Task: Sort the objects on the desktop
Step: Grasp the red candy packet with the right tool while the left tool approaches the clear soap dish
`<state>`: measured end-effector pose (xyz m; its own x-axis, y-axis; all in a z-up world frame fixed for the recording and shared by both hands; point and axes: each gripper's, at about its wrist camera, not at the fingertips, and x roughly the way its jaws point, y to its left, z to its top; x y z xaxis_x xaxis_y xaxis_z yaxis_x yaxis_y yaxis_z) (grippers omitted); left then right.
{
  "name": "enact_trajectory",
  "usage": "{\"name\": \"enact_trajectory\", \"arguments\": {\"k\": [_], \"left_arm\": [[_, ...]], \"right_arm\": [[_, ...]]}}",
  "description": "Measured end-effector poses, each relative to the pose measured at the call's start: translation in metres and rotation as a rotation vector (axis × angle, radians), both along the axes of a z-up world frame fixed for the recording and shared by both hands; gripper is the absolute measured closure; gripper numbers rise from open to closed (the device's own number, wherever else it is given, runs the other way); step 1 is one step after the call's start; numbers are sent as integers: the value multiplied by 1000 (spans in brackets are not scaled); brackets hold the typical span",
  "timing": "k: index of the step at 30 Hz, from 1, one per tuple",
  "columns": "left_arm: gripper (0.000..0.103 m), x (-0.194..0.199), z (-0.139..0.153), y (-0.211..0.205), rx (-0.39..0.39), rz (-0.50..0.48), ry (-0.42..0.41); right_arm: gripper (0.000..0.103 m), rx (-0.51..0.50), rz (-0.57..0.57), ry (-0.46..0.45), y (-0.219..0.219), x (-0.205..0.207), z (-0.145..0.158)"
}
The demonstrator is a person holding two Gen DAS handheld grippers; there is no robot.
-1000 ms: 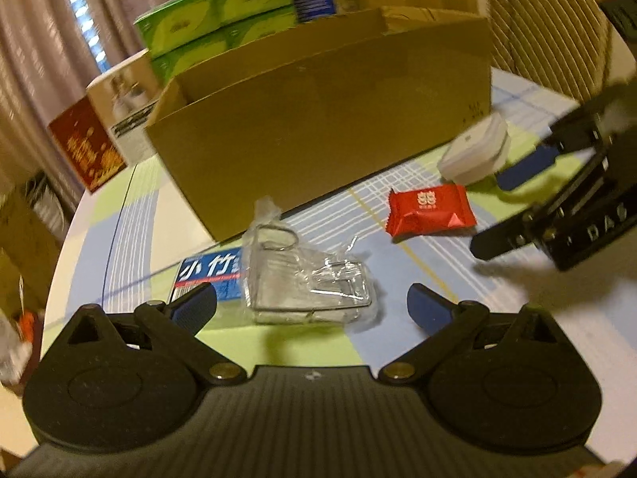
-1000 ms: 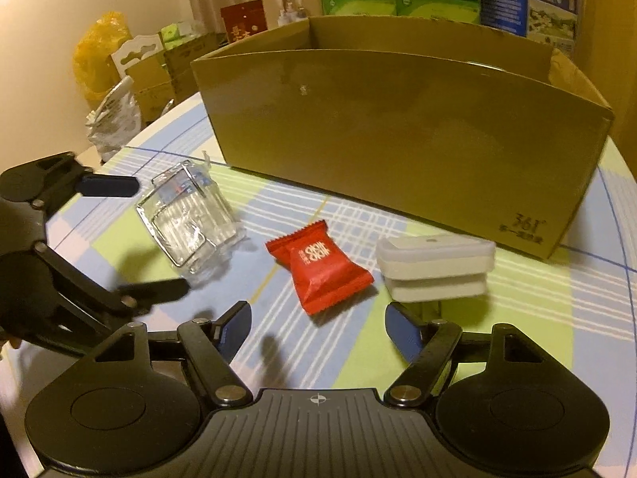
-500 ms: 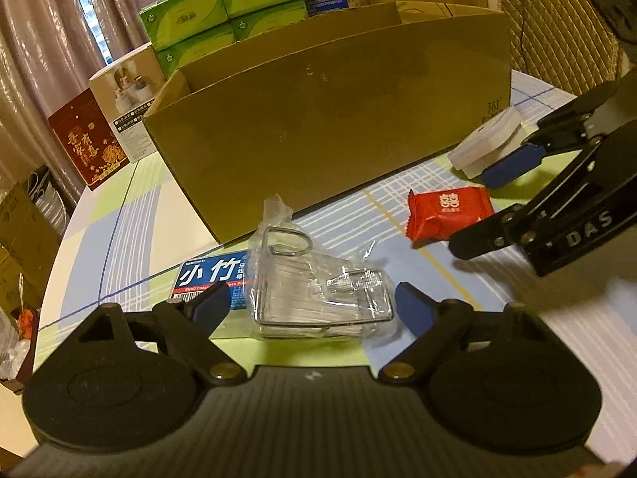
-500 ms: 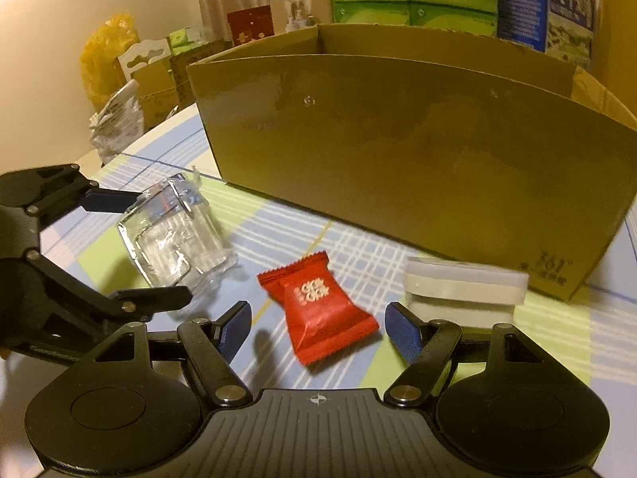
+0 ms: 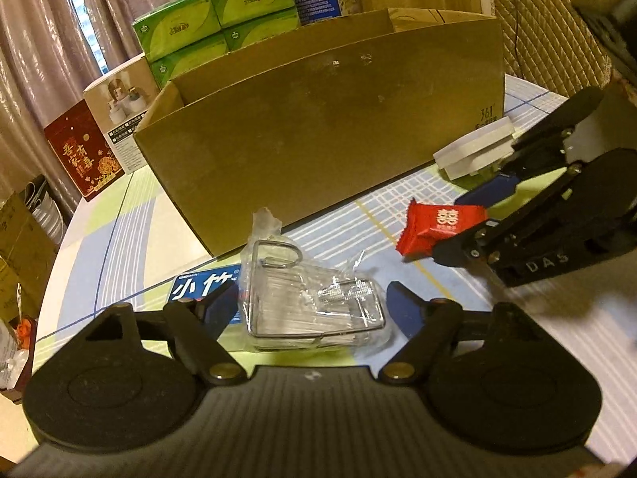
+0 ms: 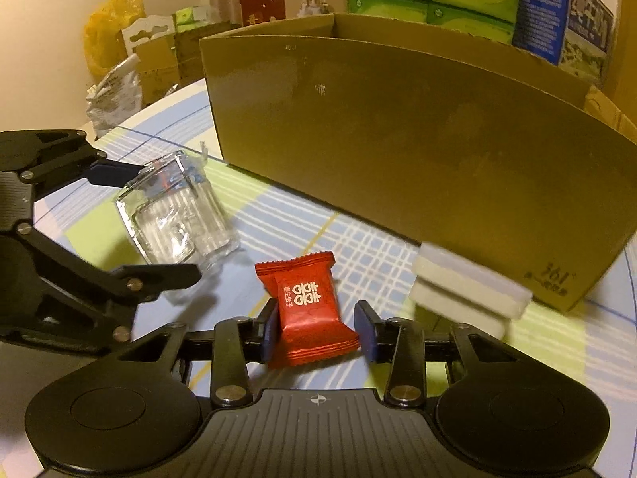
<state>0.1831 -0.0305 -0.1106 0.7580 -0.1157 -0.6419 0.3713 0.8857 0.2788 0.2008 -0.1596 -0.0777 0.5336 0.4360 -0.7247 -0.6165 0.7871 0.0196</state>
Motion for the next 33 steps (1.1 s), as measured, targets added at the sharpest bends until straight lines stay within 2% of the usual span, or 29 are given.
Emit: {"name": "enact_trajectory", "arguments": {"k": [4, 9, 11, 14, 16, 20, 22, 26, 33], "left_arm": [[36, -3, -3, -4, 8, 6, -4], [38, -13, -4, -10, -14, 18, 22], [38, -20, -3, -11, -55, 18, 53], [38, -30, 2, -8, -181, 16, 136], [38, -40, 1, -11, -210, 12, 161], [35, -52, -4, -20, -190, 17, 150], [29, -55, -6, -24, -181, 15, 149], [28, -60, -9, -29, -161, 22, 126], [27, -57, -13, -25, -203, 66, 141]], "right_arm": [[66, 18, -66, 33, -5, -10, 3], [67, 62, -156, 68, -17, -25, 11], [67, 69, -187, 79, -23, -33, 15], [66, 63, -264, 102, -34, -49, 18], [66, 60, -307, 110, -45, -60, 16], [62, 48, -312, 93, -51, -72, 16], [58, 32, -286, 80, -47, -72, 17], [54, -23, -246, 26, -38, -77, 15], [54, -39, -238, 27, -36, -78, 10]]}}
